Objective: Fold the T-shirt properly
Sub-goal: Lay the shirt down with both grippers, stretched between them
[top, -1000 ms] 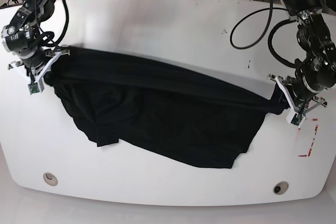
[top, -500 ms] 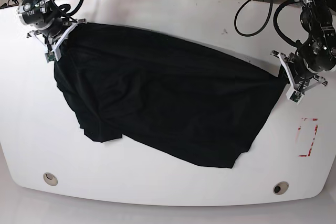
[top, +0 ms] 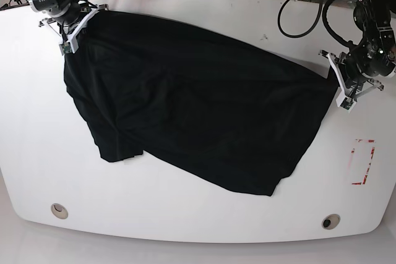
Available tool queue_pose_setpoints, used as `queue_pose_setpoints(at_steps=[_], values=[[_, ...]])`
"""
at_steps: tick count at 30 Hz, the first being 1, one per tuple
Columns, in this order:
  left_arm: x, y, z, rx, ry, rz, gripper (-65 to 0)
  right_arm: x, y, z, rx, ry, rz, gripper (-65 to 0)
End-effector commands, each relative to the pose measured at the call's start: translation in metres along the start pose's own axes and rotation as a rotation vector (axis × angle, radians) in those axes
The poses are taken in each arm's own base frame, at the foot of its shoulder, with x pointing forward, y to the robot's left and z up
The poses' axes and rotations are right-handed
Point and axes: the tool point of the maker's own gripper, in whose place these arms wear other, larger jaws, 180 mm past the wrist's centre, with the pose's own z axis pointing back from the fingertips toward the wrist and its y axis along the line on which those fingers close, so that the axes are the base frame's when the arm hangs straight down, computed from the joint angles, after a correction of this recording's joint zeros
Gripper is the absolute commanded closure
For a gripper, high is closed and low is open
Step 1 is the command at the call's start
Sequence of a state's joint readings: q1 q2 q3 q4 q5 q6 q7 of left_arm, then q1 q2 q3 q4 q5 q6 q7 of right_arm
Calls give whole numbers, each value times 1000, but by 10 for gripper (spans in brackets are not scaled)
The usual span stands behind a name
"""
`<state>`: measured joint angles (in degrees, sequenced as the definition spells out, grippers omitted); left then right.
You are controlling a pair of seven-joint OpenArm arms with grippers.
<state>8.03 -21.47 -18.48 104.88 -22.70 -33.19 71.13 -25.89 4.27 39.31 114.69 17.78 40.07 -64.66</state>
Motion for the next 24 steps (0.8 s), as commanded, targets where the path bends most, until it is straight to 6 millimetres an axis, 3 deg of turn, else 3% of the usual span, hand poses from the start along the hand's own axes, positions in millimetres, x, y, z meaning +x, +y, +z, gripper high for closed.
queue_pose_setpoints(at_steps=[1,8,17,20,24], values=[[-1,6,2,12,1,0,0,0,2,2,-1,-15,-4,0],[-27,3,-3,-6,65,16,0,-11,8,2,11,9,-18,0],[-57,20,9,39,120,53,0,-23,19,-9,56,42,-51,-5],[-70,28,16,59,149,57,0,-24,28,-15,87,53,-40,-60],[-74,29,17,60,161,52,0,-22,30,-15,92,50,-26,-230]])
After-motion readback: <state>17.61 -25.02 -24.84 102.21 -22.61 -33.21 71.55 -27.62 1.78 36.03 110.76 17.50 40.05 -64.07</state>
